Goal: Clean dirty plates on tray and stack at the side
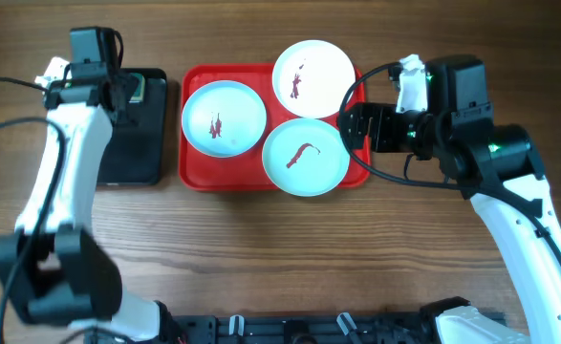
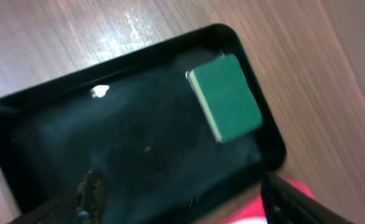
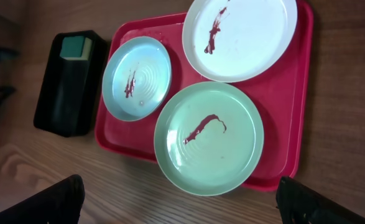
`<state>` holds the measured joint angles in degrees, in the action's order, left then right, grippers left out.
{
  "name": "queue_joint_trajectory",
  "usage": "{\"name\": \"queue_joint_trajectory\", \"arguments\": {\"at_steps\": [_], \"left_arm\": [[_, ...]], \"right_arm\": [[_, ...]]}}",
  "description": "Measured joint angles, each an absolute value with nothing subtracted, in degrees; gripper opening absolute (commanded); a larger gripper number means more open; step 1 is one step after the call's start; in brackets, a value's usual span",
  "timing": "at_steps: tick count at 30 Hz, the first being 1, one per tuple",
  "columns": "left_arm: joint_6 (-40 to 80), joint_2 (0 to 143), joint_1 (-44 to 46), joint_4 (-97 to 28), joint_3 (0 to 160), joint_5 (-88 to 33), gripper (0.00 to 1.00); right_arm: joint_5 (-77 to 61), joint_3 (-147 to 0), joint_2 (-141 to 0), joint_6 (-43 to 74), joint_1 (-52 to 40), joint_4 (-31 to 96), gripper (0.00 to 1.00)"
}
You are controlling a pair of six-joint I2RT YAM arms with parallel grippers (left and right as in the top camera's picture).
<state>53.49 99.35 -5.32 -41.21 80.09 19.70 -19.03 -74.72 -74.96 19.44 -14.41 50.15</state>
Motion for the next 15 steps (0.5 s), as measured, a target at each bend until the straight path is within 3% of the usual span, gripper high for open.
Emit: {"name": "queue_joint_trajectory", "arguments": {"at_steps": [4,6,11,15], "left_arm": [[53.7,104.6,-7.3,-32.7,80.1,19.6,0.68],[52.2,106.4,-7.9,-28.3,80.1,19.2,0.59],[45.3,110.5,-8.1,-19.0,80.1,18.3,0.59],[32.0,113.2,-8.1,-11.6,80.2,15.1,0.61]], "right_arm": [[-18.9,-74.7,-75.0,21.7,-14.4,50.2,1.00],[-18.8,-74.7,-75.0,22.6,-14.4,50.3,1.00],[-18.8,-74.7,-75.0,24.4,-14.4,50.6,1.00],[-18.8,-74.7,-75.0,24.7,-14.4,51.7,1.00]]}}
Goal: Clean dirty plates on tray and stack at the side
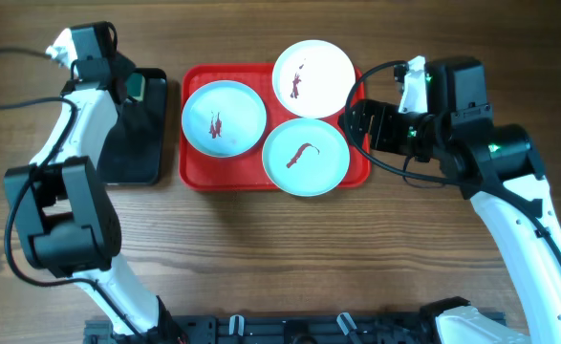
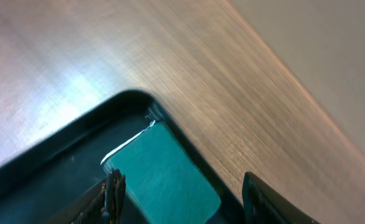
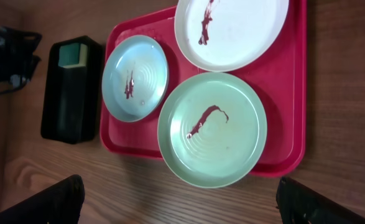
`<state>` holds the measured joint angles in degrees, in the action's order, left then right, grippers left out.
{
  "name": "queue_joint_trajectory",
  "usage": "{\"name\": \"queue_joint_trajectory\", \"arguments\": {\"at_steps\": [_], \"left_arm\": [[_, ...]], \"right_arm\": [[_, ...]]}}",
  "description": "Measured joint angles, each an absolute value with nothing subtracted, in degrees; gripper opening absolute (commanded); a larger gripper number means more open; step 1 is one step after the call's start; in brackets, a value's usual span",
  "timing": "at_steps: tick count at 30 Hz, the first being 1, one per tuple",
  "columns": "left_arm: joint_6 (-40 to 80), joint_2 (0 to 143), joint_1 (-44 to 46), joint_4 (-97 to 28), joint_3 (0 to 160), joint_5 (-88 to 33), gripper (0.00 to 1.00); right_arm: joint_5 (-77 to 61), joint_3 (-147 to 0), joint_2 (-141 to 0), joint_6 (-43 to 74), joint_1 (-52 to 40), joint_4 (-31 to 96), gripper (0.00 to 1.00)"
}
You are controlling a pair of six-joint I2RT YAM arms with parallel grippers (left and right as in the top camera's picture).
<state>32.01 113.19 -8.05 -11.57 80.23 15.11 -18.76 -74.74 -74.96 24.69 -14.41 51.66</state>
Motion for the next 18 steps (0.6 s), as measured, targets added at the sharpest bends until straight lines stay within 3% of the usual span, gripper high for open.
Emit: {"name": "queue_joint_trajectory", "arguments": {"at_steps": [8,18], "left_arm": [[15.0,117.3,-8.5,-8.7,80.2,11.4,0.67],[10.5,121.2,-11.3,-4.6,80.2,4.9,0.70]], "right_arm": [[-18.8,-74.7,-75.0,24.9,-14.4,53.2,1.00],[-18.7,-74.7,-75.0,24.9,-14.4,53.3,1.00]]}}
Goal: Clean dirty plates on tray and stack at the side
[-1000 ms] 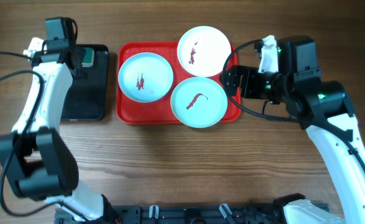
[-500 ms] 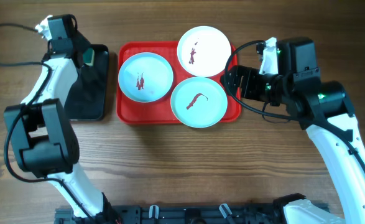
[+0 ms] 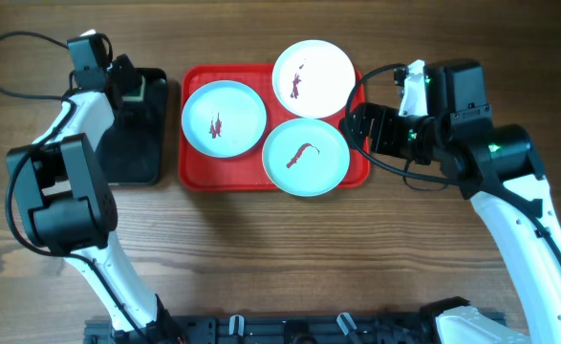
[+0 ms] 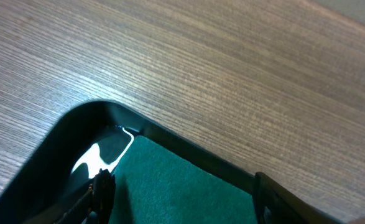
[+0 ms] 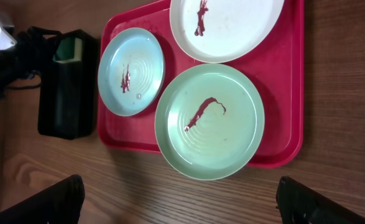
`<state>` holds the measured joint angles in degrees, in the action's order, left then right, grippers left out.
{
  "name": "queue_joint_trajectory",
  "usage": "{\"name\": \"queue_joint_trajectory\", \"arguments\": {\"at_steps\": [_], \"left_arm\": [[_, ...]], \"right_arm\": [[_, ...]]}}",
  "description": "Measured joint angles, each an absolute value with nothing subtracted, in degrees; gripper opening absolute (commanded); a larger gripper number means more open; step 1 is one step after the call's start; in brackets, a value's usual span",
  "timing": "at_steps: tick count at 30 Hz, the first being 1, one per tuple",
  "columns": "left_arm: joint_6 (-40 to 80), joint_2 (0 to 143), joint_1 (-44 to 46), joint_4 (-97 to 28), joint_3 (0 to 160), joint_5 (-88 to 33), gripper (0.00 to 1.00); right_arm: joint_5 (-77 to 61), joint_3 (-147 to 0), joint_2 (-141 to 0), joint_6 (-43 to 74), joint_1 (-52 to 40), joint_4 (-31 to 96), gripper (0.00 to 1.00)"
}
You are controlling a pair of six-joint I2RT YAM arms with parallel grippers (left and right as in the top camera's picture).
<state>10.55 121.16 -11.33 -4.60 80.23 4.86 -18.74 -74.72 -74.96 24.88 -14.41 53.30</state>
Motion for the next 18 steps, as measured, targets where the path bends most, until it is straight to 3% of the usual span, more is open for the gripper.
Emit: {"name": "queue_joint_trajectory", "arguments": {"at_steps": [17,18], "left_arm": [[3.0,122.8,-11.4,-6.5,80.7,4.3,0.73],[2.8,122.8,-11.4,-7.5,81.0,4.1,0.83]], "right_arm": [[-18.1,-74.7,-75.0,24.9,-14.4,53.4,1.00],[-18.1,-74.7,-75.0,24.9,-14.4,53.4,1.00]]}}
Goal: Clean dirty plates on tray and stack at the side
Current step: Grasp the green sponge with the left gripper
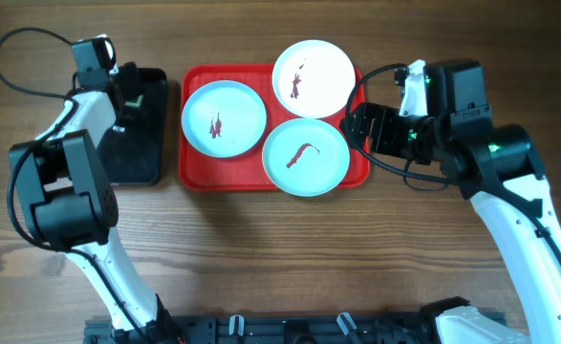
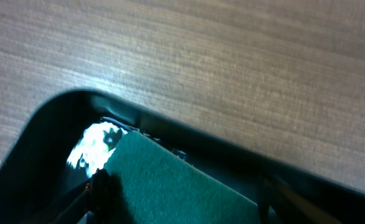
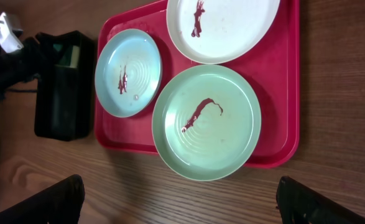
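Note:
Three smeared plates lie on the red tray: a light blue plate, a white plate and a green plate. The green sponge lies in the far corner of the black tray. My left gripper is open low over the sponge, one finger on each side of it. My right gripper hangs wide open and empty by the tray's right edge, with the blue plate, white plate and green plate below it.
The black tray sits directly left of the red tray on the wooden table. A black cable loops at the far left corner. My right arm spans the table's right side.
My left gripper has come a little lower over the sponge, still open with a finger on each side. My right gripper has barely shifted; the plates have not moved.
At first my left gripper was over the black tray, with the whole sponge in view. Then it stood close to the tray's far corner, then low with its fingers on either side of the sponge, as now. My right gripper stayed open beside the red tray.

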`<state>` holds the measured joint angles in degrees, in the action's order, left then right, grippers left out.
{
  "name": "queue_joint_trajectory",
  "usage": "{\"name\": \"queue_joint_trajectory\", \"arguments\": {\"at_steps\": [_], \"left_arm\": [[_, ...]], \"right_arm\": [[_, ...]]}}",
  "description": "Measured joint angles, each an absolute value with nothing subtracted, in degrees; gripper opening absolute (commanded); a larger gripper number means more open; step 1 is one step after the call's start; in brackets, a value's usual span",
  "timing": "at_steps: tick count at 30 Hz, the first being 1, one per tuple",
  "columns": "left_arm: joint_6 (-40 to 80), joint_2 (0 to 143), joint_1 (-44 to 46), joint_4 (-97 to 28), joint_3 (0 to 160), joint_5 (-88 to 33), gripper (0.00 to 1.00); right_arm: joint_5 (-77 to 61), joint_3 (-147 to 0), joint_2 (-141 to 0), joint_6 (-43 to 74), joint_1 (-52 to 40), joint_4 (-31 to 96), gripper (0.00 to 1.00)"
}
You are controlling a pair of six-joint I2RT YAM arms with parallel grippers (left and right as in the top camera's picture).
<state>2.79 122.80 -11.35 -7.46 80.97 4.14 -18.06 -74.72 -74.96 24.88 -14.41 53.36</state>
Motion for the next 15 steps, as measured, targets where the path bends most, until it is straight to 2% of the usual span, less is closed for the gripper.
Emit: {"name": "queue_joint_trajectory", "arguments": {"at_steps": [1,9,15], "left_arm": [[2.7,122.8,-11.4,-8.8,81.4,4.1,1.00],[2.8,122.8,-11.6,-17.4,81.8,4.4,1.00],[7.4,122.3,-11.6,-21.3,81.6,4.3,0.99]], "right_arm": [[-17.9,-74.7,-75.0,24.9,-14.4,53.4,1.00],[-17.9,-74.7,-75.0,24.9,-14.4,53.3,1.00],[-17.9,-74.7,-75.0,24.9,-14.4,53.3,1.00]]}}
